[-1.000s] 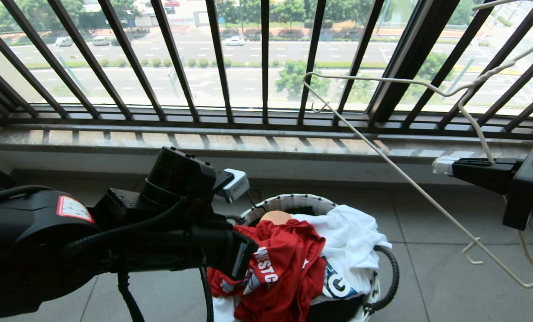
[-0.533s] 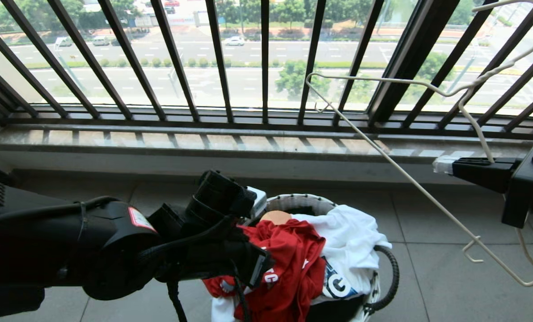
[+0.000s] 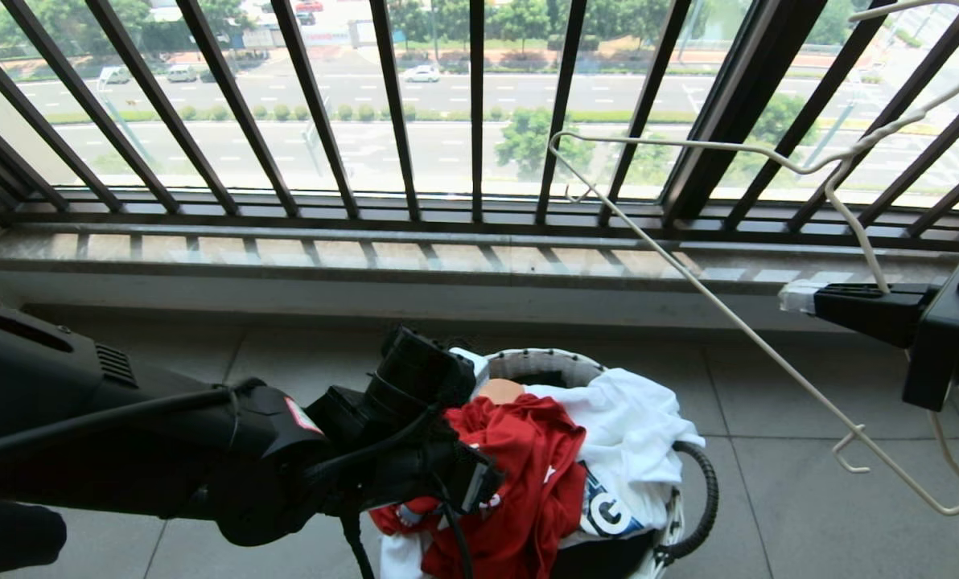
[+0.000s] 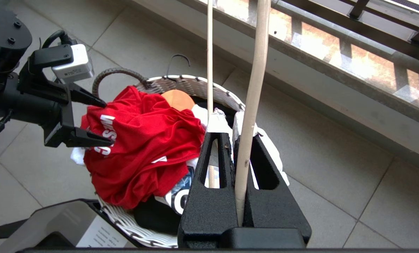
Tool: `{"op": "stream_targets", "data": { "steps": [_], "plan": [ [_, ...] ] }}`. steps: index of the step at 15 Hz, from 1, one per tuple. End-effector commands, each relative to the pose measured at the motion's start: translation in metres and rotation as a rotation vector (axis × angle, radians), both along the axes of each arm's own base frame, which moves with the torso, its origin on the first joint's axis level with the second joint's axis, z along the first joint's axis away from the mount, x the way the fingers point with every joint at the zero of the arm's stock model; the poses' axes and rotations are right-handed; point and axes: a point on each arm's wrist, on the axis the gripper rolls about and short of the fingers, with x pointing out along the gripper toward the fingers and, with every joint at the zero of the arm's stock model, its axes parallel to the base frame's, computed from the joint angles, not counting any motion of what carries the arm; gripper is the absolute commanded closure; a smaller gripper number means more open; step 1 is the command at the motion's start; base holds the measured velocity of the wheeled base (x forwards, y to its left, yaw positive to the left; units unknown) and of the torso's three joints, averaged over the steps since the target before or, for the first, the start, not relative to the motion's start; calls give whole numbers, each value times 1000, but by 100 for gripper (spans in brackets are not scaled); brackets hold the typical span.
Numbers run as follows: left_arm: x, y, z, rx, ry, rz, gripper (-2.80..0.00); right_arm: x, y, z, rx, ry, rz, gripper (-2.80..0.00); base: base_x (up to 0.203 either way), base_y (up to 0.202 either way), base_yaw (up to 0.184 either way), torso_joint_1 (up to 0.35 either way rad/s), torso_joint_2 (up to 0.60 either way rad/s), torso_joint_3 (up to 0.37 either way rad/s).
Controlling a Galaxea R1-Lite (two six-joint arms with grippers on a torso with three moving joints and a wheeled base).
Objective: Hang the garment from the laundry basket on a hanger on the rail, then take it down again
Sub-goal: Pick up clothes from the basket
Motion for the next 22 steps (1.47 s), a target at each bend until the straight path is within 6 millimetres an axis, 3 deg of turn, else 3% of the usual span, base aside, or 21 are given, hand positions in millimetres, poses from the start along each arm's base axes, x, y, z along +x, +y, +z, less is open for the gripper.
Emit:
{"op": "stream_targets", "data": {
  "steps": [1,2,3,10,12,15,18,22],
  "plan": [
    [3,-3,-13,31,22,4,-280,0,0,0,0,-2,2,0,0,0,0,0,0,0],
    [4,-3,-13,35,17,11,-280,0,0,0,1,-1,2,0,0,0,0,0,0,0],
    [4,-3,-12,38,10,18,0,0,0,0,1,-1,-1,0,0,0,0,0,0,0],
    [5,9,3,40,-35,25,0,0,-1,0,0,-2,-1,0,0,0,0,0,0,0],
    [11,23,8,77,-56,43,0,0,0,0,0,-2,-1,0,0,0,0,0,0,0],
    [11,56,37,117,-80,85,0,1,0,0,-1,-1,-1,0,0,0,0,0,0,0],
    [1,87,66,164,-67,126,0,1,0,1,0,-4,-2,0,0,0,0,0,0,0],
    [-17,105,87,227,-46,162,0,1,0,1,-1,-2,-4,0,0,0,0,0,0,0]
  ]
}}
